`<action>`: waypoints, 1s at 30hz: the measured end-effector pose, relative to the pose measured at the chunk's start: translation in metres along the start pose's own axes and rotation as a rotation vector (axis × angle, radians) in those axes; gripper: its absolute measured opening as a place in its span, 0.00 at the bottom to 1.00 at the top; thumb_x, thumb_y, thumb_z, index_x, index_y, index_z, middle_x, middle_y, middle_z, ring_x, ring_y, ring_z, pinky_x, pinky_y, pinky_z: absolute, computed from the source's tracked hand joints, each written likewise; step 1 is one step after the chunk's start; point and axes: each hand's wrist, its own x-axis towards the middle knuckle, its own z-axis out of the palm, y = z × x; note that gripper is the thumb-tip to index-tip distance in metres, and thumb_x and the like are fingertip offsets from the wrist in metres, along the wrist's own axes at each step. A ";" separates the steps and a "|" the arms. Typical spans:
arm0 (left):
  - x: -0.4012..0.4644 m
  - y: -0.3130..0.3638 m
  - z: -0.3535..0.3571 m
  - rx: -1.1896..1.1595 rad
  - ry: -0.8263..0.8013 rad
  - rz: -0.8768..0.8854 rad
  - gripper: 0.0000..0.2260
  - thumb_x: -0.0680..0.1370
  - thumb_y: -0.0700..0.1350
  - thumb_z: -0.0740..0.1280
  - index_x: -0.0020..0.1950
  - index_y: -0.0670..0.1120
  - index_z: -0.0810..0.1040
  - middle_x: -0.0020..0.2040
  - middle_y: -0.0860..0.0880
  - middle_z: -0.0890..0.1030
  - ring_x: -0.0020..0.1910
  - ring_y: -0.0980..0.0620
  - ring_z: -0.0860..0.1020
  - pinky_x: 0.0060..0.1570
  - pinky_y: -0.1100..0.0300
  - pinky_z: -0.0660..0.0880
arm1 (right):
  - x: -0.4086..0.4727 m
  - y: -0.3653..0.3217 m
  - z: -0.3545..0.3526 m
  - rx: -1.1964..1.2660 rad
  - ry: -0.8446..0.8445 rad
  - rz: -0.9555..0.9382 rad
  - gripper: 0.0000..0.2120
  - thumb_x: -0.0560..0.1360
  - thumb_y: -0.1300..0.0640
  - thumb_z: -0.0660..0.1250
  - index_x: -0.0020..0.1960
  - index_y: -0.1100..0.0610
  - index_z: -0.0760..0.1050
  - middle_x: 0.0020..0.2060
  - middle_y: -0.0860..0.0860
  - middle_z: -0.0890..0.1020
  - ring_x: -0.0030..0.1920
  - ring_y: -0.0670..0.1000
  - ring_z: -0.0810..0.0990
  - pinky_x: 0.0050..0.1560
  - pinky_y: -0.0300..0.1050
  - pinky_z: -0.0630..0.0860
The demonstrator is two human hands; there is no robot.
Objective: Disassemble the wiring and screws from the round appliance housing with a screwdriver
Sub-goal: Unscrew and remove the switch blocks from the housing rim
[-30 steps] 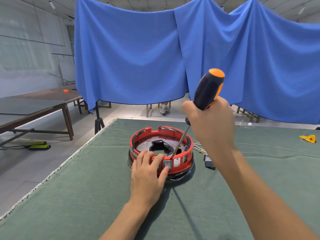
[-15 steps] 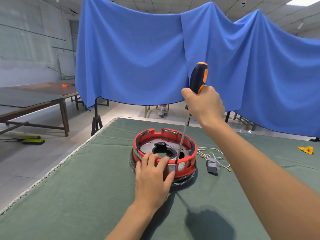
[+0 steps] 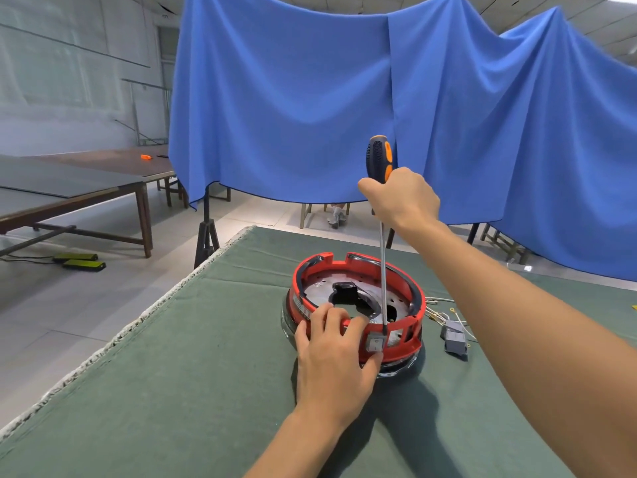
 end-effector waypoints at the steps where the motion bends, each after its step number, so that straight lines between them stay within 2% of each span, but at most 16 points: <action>1: 0.000 0.000 0.000 0.001 0.000 0.001 0.17 0.67 0.55 0.73 0.54 0.51 0.80 0.52 0.50 0.78 0.60 0.45 0.74 0.58 0.41 0.72 | -0.001 0.002 -0.004 0.021 0.001 -0.001 0.13 0.71 0.47 0.60 0.38 0.56 0.68 0.39 0.54 0.83 0.36 0.56 0.76 0.32 0.42 0.68; 3: 0.000 0.000 0.000 -0.010 -0.001 -0.001 0.17 0.68 0.56 0.72 0.55 0.52 0.79 0.53 0.50 0.77 0.61 0.46 0.73 0.59 0.41 0.72 | -0.008 0.007 -0.016 0.091 0.027 0.000 0.14 0.68 0.45 0.59 0.35 0.56 0.68 0.37 0.53 0.83 0.35 0.57 0.77 0.35 0.44 0.71; 7: 0.001 0.000 -0.002 -0.041 -0.027 -0.016 0.19 0.70 0.56 0.71 0.58 0.53 0.77 0.56 0.51 0.75 0.64 0.47 0.70 0.63 0.42 0.67 | -0.036 0.022 -0.044 0.269 0.163 -0.012 0.13 0.64 0.45 0.58 0.29 0.54 0.64 0.19 0.45 0.74 0.27 0.49 0.72 0.30 0.42 0.63; 9: 0.001 0.000 -0.003 -0.043 -0.059 -0.023 0.20 0.71 0.57 0.68 0.62 0.54 0.75 0.58 0.52 0.73 0.66 0.49 0.66 0.66 0.44 0.63 | -0.050 0.031 -0.054 0.324 0.214 -0.036 0.13 0.66 0.47 0.60 0.28 0.54 0.64 0.16 0.41 0.72 0.23 0.44 0.71 0.29 0.42 0.62; 12: 0.000 0.000 -0.004 -0.041 -0.091 -0.037 0.23 0.73 0.59 0.65 0.66 0.56 0.71 0.62 0.55 0.70 0.69 0.52 0.61 0.69 0.48 0.58 | -0.068 0.040 -0.066 0.440 0.298 -0.082 0.13 0.65 0.50 0.60 0.28 0.57 0.61 0.16 0.42 0.70 0.21 0.44 0.68 0.26 0.40 0.64; 14: -0.002 0.000 -0.005 -0.038 -0.101 -0.047 0.24 0.74 0.59 0.64 0.68 0.55 0.68 0.64 0.56 0.68 0.70 0.54 0.59 0.70 0.50 0.56 | -0.076 0.040 -0.071 0.506 0.333 -0.109 0.13 0.65 0.53 0.60 0.28 0.56 0.59 0.15 0.42 0.68 0.21 0.44 0.67 0.24 0.34 0.62; 16: -0.002 0.001 -0.005 -0.051 -0.103 -0.057 0.25 0.74 0.59 0.65 0.70 0.55 0.66 0.66 0.57 0.67 0.71 0.55 0.57 0.71 0.51 0.55 | -0.081 0.039 -0.072 0.544 0.323 -0.112 0.13 0.66 0.53 0.60 0.28 0.59 0.61 0.16 0.44 0.71 0.22 0.45 0.70 0.26 0.40 0.68; 19: -0.002 -0.001 -0.006 -0.063 -0.105 -0.064 0.25 0.74 0.58 0.65 0.69 0.54 0.66 0.66 0.58 0.67 0.71 0.56 0.57 0.72 0.53 0.55 | -0.086 0.036 -0.069 0.559 0.302 -0.119 0.16 0.65 0.52 0.60 0.30 0.65 0.65 0.20 0.53 0.76 0.25 0.53 0.73 0.31 0.48 0.73; 25: -0.001 -0.003 -0.005 -0.070 -0.095 -0.046 0.23 0.73 0.57 0.66 0.66 0.53 0.69 0.65 0.57 0.68 0.70 0.56 0.58 0.71 0.53 0.56 | -0.091 0.037 -0.060 0.615 0.287 -0.119 0.12 0.66 0.53 0.61 0.26 0.53 0.63 0.18 0.46 0.75 0.24 0.48 0.75 0.32 0.44 0.72; 30: -0.001 -0.004 -0.005 -0.089 -0.073 -0.035 0.21 0.73 0.56 0.67 0.64 0.52 0.71 0.63 0.57 0.70 0.69 0.55 0.60 0.69 0.50 0.59 | -0.091 0.034 -0.054 0.587 0.271 -0.148 0.13 0.66 0.53 0.61 0.28 0.60 0.65 0.20 0.49 0.76 0.23 0.44 0.74 0.30 0.47 0.74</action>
